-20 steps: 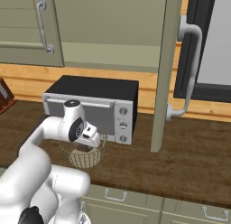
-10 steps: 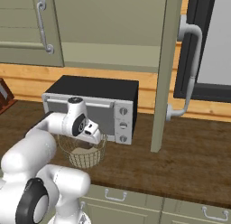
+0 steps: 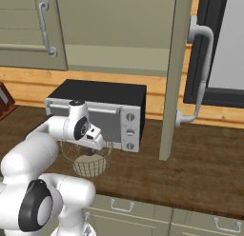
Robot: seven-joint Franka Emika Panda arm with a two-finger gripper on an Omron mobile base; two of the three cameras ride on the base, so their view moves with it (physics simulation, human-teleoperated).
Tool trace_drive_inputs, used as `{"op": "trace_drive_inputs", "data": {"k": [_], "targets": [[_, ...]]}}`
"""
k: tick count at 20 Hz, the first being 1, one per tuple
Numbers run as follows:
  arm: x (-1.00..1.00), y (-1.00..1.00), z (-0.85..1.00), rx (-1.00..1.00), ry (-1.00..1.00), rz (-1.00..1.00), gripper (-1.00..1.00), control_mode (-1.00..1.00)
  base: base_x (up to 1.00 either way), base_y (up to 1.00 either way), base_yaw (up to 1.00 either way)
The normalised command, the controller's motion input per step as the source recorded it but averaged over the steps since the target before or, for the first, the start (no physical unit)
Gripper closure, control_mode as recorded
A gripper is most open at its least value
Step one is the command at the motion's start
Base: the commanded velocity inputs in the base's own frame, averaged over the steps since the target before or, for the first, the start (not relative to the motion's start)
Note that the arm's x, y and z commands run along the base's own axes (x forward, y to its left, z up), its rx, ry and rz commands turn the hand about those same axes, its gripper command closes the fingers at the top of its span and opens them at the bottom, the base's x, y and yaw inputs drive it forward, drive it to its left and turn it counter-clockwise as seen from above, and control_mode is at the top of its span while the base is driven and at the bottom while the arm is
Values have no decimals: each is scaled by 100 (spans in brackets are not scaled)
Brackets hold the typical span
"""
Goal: Open the cabinet, pick up the bread from the cabinet and place it in the basket. Then move the basket to the dining counter.
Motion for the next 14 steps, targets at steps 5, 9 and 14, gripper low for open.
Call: {"op": "trace_drive_inputs", "data": {"k": [5,9,14], "targets": [[-1,0,0,0,0,0,-100,-100,0,0,0],[-12,0,7,0,-2,0,-100,-100,0,0,0],[-6,0,13,0,-3,0,-100,-100,0,0,0]]}}
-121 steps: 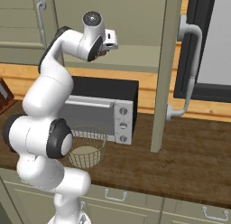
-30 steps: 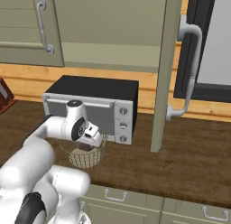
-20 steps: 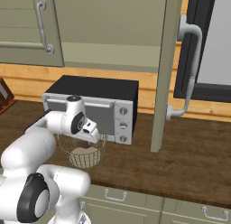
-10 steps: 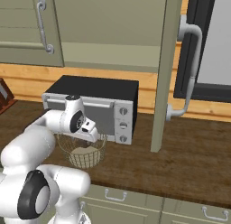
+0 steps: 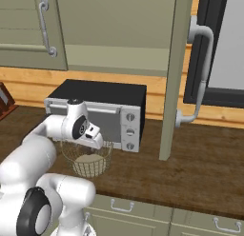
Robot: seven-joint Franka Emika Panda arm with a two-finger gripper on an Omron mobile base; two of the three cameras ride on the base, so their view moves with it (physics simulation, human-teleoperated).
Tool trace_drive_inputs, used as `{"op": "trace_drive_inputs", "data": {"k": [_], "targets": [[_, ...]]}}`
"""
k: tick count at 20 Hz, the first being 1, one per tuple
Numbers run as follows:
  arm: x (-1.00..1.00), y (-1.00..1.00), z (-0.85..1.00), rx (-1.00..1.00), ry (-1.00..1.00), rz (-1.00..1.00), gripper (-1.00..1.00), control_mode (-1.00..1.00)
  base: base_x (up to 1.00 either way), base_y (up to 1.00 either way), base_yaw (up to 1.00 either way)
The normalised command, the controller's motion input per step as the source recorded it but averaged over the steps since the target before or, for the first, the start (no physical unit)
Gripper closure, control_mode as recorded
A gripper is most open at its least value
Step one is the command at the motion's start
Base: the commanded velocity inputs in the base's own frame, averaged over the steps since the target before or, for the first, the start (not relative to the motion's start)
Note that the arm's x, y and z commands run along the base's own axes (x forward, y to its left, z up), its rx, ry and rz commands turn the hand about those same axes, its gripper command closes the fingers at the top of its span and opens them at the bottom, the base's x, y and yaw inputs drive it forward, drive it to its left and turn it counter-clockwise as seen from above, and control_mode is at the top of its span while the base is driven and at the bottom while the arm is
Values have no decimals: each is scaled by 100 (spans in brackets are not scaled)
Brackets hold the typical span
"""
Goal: Open the cabinet, pick up the bread from the cabinet and place it in the basket. Then move the basket to the dining counter.
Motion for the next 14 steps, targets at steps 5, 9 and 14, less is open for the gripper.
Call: {"op": "trace_drive_inputs", "data": {"k": [5,9,14], "targets": [[18,-1,0,0,0,-3,-100,-100,0,0,0],[29,0,0,0,2,-3,-100,-100,0,0,0],[27,0,0,0,1,-3,-100,-100,0,0,0]]}}
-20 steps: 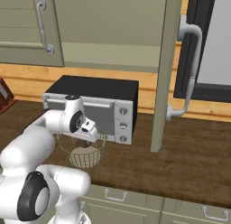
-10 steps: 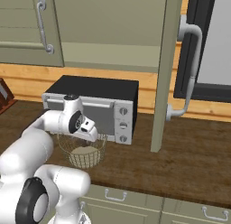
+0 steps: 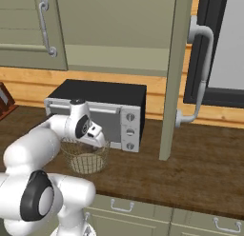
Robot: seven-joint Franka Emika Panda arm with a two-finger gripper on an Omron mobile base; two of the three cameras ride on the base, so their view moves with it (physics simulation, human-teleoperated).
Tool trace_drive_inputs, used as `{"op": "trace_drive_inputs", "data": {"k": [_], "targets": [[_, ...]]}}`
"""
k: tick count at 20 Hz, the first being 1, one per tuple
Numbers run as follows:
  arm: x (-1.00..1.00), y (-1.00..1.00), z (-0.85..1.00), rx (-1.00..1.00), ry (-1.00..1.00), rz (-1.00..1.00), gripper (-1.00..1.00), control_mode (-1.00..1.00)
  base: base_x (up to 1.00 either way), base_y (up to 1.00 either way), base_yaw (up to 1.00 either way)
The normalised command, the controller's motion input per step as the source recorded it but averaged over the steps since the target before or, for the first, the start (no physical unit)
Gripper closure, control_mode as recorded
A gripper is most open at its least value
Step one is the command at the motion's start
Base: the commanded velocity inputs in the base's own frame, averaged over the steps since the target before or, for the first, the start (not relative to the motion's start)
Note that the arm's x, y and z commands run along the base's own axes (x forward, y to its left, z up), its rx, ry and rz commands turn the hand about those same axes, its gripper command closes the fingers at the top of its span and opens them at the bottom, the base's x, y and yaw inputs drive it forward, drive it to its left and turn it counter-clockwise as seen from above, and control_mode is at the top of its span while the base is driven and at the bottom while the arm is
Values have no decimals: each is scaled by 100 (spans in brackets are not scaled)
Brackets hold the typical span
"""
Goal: Open the cabinet, pick up the bread from the cabinet and place it in the basket. Then move the basket to the dining counter.
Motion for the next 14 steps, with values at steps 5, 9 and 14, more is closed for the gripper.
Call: {"op": "trace_drive_inputs", "data": {"k": [5,9,14], "targets": [[9,-4,11,0,0,-6,-100,-100,0,0,0],[0,-9,29,0,-4,-8,-100,-100,0,0,0],[1,-7,34,0,-8,-7,-100,-100,0,0,0]]}}
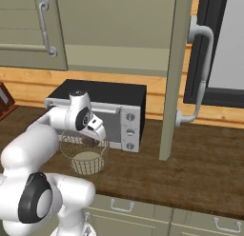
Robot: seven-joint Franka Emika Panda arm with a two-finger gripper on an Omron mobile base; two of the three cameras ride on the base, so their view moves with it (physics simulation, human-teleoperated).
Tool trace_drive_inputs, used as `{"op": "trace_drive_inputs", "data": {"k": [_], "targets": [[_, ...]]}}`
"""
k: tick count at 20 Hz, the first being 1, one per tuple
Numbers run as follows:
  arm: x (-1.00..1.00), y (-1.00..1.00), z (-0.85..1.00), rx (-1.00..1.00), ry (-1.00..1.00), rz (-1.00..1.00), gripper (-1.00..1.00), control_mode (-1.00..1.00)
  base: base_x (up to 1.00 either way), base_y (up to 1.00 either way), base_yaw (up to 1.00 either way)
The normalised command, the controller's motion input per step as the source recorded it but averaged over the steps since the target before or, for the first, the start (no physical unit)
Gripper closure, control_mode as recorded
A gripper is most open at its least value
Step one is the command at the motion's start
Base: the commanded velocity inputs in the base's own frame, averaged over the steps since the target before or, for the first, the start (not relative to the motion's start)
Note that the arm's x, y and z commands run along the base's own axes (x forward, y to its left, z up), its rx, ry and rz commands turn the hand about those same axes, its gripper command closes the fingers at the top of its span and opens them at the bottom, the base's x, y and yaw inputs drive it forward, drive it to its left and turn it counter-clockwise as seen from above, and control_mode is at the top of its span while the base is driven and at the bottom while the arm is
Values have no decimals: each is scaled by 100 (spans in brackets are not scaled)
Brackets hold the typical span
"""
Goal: Open the cabinet, pick up the bread from the cabinet and place it in the basket. Then move the basket to the dining counter.
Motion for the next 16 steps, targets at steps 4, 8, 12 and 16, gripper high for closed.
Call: {"op": "trace_drive_inputs", "data": {"k": [4,8,12,16], "targets": [[4,-1,22,0,-2,-4,-100,-100,0,0,0],[6,0,4,0,0,0,-100,-100,0,0,0],[-15,0,-1,-2,0,0,-100,-100,0,0,0],[-16,6,-21,-9,3,0,-100,-100,0,0,0]]}}
